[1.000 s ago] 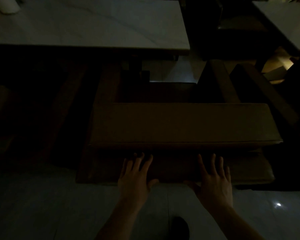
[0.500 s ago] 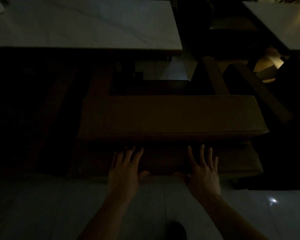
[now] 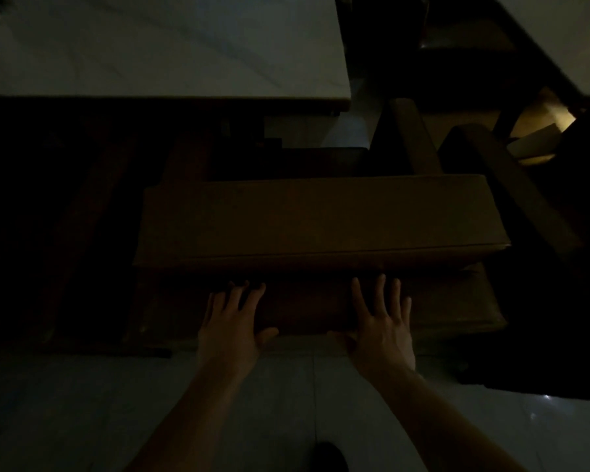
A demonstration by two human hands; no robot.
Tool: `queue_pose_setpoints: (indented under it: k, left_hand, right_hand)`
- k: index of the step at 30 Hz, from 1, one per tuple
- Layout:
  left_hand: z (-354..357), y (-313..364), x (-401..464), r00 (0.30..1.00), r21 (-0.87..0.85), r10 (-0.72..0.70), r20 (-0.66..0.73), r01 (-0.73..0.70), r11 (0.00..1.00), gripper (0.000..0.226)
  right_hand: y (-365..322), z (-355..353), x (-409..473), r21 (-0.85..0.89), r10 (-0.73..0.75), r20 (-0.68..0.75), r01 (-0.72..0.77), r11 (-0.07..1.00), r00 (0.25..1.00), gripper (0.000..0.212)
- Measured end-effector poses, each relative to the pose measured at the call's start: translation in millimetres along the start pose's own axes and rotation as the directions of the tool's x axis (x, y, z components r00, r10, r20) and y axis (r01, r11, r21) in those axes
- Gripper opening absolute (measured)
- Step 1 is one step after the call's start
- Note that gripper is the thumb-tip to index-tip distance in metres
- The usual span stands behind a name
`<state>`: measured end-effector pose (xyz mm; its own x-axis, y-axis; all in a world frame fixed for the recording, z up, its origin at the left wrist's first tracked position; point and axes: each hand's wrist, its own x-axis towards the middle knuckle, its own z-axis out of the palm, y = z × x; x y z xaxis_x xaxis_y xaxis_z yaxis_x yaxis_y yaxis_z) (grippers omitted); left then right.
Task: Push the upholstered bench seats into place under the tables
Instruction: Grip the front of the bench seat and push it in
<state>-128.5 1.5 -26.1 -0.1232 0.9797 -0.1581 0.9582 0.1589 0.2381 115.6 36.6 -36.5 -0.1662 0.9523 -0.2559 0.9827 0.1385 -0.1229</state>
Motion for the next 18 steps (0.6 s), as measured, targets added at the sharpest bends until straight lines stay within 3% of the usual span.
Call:
queue_pose_setpoints:
  k: [6, 11, 18]
  left_hand:
    - [-12.3, 14.8, -1.2, 0.996, 0.023, -0.053, 0.076, 0.052, 0.998, 0.082]
    - [-27.4, 27.7, -24.6, 0.995, 0.048, -0.043, 0.091, 0.038, 0.998, 0.087]
    - [-77.5, 42.9, -69.5, 0.993, -0.040, 0.043, 0.113, -0.038, 0.998, 0.091]
  right_hand:
    - [4.6, -17.0, -2.3, -0.053, -0.018, 0.104, 0.023, 0.998, 0.994, 0.105]
    - [8.2, -53.6, -15.0, 0.062, -0.010, 0.230, -0.005, 0.998, 0.973, 0.097]
    - [14.8, -93.5, -96.0, 0.088, 0.083, 0.190, -0.101, 0.991, 0.978, 0.100]
